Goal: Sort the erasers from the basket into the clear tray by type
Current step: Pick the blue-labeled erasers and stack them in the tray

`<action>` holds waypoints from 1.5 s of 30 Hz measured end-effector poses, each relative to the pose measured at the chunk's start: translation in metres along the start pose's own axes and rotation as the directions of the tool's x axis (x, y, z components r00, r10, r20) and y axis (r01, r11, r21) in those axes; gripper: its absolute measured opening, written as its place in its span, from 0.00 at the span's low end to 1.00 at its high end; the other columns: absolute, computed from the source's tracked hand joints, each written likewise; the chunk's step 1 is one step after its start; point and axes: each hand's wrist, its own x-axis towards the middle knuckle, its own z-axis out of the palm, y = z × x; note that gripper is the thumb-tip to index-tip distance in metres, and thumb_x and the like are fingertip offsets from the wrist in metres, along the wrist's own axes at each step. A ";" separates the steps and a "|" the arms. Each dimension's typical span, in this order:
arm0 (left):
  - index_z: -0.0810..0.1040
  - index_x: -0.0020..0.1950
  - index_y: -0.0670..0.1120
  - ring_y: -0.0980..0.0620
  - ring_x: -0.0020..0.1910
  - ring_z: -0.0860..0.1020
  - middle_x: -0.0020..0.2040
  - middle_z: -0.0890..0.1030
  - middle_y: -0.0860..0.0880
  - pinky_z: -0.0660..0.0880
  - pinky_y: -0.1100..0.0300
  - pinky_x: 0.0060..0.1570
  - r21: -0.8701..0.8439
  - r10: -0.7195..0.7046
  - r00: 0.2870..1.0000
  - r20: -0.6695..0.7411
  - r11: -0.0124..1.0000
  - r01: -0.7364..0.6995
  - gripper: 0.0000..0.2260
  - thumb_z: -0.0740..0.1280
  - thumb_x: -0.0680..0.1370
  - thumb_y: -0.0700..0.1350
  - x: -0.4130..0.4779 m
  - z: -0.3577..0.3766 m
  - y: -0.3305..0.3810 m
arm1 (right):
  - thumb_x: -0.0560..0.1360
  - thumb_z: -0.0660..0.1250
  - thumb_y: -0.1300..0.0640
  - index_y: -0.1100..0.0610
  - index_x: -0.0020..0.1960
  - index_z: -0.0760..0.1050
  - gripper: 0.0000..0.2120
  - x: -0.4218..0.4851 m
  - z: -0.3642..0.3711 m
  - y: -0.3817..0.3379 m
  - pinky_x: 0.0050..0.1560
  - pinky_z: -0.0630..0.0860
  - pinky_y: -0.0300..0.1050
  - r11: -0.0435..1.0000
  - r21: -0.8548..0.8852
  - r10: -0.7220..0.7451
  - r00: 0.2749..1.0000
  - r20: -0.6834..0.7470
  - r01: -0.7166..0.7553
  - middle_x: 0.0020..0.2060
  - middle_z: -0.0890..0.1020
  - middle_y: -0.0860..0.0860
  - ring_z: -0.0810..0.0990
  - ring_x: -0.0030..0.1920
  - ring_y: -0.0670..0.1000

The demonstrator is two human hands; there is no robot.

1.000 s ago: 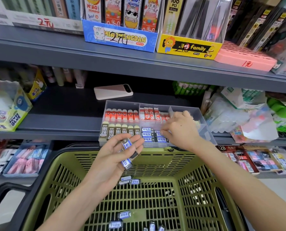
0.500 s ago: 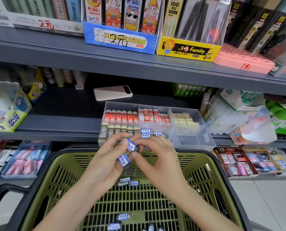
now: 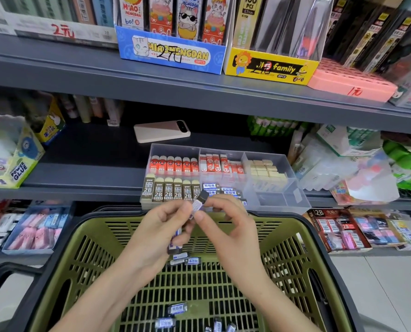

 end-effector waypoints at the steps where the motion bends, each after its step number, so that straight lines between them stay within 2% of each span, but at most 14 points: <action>1: 0.84 0.39 0.46 0.59 0.25 0.68 0.31 0.74 0.50 0.64 0.70 0.24 -0.024 0.000 1.000 -0.005 1.000 0.000 0.11 0.67 0.69 0.52 0.001 0.000 -0.001 | 0.70 0.69 0.49 0.46 0.43 0.77 0.03 0.001 -0.002 0.001 0.48 0.69 0.30 0.996 0.081 0.037 0.999 0.023 -0.038 0.42 0.80 0.40 0.77 0.45 0.41; 5: 0.84 0.44 0.42 0.55 0.35 0.76 0.36 0.78 0.47 0.72 0.65 0.30 -0.130 -0.014 1.000 -0.024 0.991 0.011 0.08 0.67 0.71 0.42 0.005 -0.006 -0.006 | 0.77 0.62 0.60 0.55 0.49 0.73 0.03 0.027 -0.033 0.012 0.45 0.77 0.38 0.908 0.320 0.283 0.959 0.005 -0.270 0.41 0.84 0.50 0.83 0.42 0.49; 7: 0.84 0.46 0.42 0.54 0.37 0.77 0.38 0.79 0.45 0.73 0.63 0.31 -0.171 -0.014 1.000 -0.001 0.985 0.014 0.08 0.70 0.68 0.39 0.006 -0.010 -0.006 | 0.77 0.63 0.62 0.54 0.50 0.75 0.05 0.048 -0.055 0.019 0.42 0.77 0.37 0.954 0.111 0.282 0.959 -0.032 -0.277 0.38 0.82 0.50 0.81 0.39 0.48; 9: 0.84 0.47 0.42 0.53 0.38 0.77 0.39 0.79 0.44 0.74 0.61 0.32 -0.202 -0.018 1.000 0.015 0.979 0.021 0.12 0.72 0.64 0.39 0.007 -0.012 -0.006 | 0.75 0.67 0.60 0.50 0.47 0.78 0.05 0.069 -0.072 0.029 0.39 0.72 0.34 0.952 -0.241 0.198 0.980 0.013 -0.189 0.36 0.80 0.46 0.76 0.37 0.44; 12: 0.84 0.46 0.41 0.51 0.39 0.77 0.40 0.79 0.44 0.74 0.60 0.32 -0.229 -0.036 0.999 0.017 0.973 0.038 0.12 0.71 0.64 0.37 0.007 -0.012 -0.005 | 0.71 0.72 0.53 0.52 0.52 0.81 0.10 0.096 -0.078 0.045 0.45 0.67 0.40 0.691 -0.723 0.143 0.978 0.151 0.010 0.41 0.81 0.47 0.73 0.43 0.46; 14: 0.84 0.45 0.42 0.51 0.39 0.76 0.39 0.79 0.44 0.73 0.61 0.32 -0.239 -0.037 0.999 0.008 0.970 0.038 0.10 0.67 0.66 0.37 0.006 -0.012 -0.003 | 0.70 0.73 0.51 0.54 0.53 0.81 0.13 0.107 -0.075 0.051 0.50 0.66 0.44 0.558 -0.825 0.122 0.974 0.191 0.092 0.43 0.82 0.49 0.72 0.48 0.51; 17: 0.84 0.45 0.41 0.50 0.39 0.76 0.39 0.78 0.44 0.73 0.60 0.32 -0.256 -0.034 0.999 -0.008 0.966 0.031 0.11 0.63 0.69 0.36 0.005 -0.012 0.000 | 0.68 0.74 0.51 0.52 0.49 0.81 0.11 0.111 -0.070 0.056 0.53 0.66 0.46 0.481 -0.861 0.075 0.971 0.229 0.166 0.41 0.82 0.48 0.73 0.50 0.53; 22: 0.84 0.44 0.41 0.50 0.39 0.75 0.39 0.78 0.44 0.73 0.60 0.31 -0.257 -0.044 0.999 -0.028 0.966 0.035 0.11 0.63 0.68 0.36 0.003 -0.010 0.002 | 0.69 0.71 0.44 0.44 0.51 0.81 0.12 0.105 -0.063 0.061 0.46 0.56 0.46 0.295 -0.921 -0.019 0.965 0.260 0.254 0.43 0.82 0.47 0.73 0.48 0.53; 27: 0.82 0.46 0.39 0.50 0.39 0.75 0.39 0.77 0.43 0.73 0.60 0.31 -0.276 -0.059 0.998 -0.030 0.960 0.049 0.11 0.63 0.68 0.36 0.003 -0.010 0.002 | 0.71 0.68 0.50 0.45 0.50 0.82 0.09 0.100 -0.054 0.069 0.56 0.62 0.48 0.336 -0.924 -0.025 0.982 0.185 0.183 0.38 0.83 0.48 0.74 0.50 0.54; 35: 0.83 0.43 0.40 0.50 0.37 0.77 0.39 0.79 0.43 0.75 0.59 0.33 -0.376 -0.083 0.996 -0.041 0.925 0.061 0.13 0.60 0.68 0.32 0.006 -0.009 0.001 | 0.76 0.60 0.49 0.47 0.54 0.78 0.11 0.100 -0.064 0.071 0.56 0.59 0.47 0.277 -0.921 0.017 0.957 0.291 0.275 0.42 0.82 0.48 0.75 0.51 0.52; 37: 0.82 0.43 0.40 0.50 0.38 0.78 0.39 0.80 0.44 0.77 0.59 0.35 -0.371 -0.066 0.995 -0.073 0.928 0.035 0.14 0.60 0.67 0.30 0.007 -0.009 -0.001 | 0.77 0.59 0.51 0.50 0.51 0.80 0.11 0.096 -0.062 0.059 0.50 0.58 0.47 0.255 -0.928 -0.058 0.962 0.266 0.272 0.39 0.82 0.49 0.75 0.47 0.54; 39: 0.81 0.46 0.40 0.49 0.41 0.81 0.40 0.81 0.43 0.80 0.59 0.40 -0.369 -0.039 0.993 -0.108 0.929 -0.004 0.14 0.60 0.67 0.30 0.010 -0.010 -0.003 | 0.76 0.62 0.51 0.52 0.42 0.82 0.12 0.084 -0.054 0.042 0.45 0.59 0.45 0.387 -0.894 -0.192 0.968 0.162 0.227 0.34 0.82 0.48 0.73 0.39 0.51; 42: 0.77 0.52 0.37 0.44 0.51 0.82 0.44 0.83 0.41 0.80 0.56 0.48 -0.391 0.021 0.993 -0.118 0.918 -0.066 0.14 0.61 0.68 0.29 0.010 -0.011 -0.006 | 0.71 0.64 0.41 0.49 0.39 0.82 0.14 0.047 -0.033 0.012 0.44 0.70 0.42 0.830 -0.526 -0.127 0.981 0.147 0.186 0.33 0.82 0.41 0.74 0.35 0.40; 45: 0.75 0.54 0.38 0.43 0.58 0.80 0.50 0.83 0.41 0.79 0.57 0.50 -0.345 0.100 0.989 -0.105 0.929 -0.131 0.15 0.60 0.69 0.30 0.008 -0.009 -0.007 | 0.66 0.68 0.39 0.46 0.43 0.82 0.13 0.017 -0.012 -0.002 0.48 0.70 0.38 0.923 -0.375 0.014 0.969 0.246 0.082 0.33 0.81 0.40 0.75 0.40 0.39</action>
